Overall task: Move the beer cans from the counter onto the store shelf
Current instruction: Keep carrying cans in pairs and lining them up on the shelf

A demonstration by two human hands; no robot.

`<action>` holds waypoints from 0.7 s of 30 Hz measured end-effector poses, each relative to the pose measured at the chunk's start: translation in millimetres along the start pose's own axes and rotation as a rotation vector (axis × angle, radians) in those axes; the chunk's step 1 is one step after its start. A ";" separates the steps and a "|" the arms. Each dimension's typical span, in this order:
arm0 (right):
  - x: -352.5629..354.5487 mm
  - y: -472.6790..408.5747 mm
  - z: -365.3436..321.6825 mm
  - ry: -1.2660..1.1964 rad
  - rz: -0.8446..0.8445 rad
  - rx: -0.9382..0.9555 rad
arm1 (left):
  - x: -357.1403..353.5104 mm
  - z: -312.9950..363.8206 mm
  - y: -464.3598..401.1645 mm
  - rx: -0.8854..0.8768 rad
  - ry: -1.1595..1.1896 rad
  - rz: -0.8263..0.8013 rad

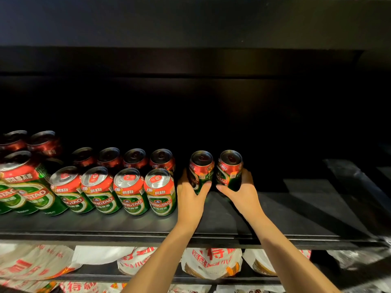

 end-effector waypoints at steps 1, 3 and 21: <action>0.5 -0.3 -0.4 0.009 0.005 0.006 | -0.4 0.1 0.0 -0.003 -0.006 0.000; 1.5 -0.1 -1.3 0.013 0.011 0.017 | -1.0 0.8 0.4 -0.015 -0.028 0.002; 2.7 1.1 -0.7 -0.036 0.012 0.002 | -1.3 1.3 -0.3 -0.041 -0.082 0.065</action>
Point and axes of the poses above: each hand's wrist, its own y-axis away from the middle knuckle, its own x-axis out of the back of the hand, z = x × y, the point moved 6 cm from there along -y, towards the middle knuckle, and after that the axes turned 12 degrees about -y, right-handed, at the moved point
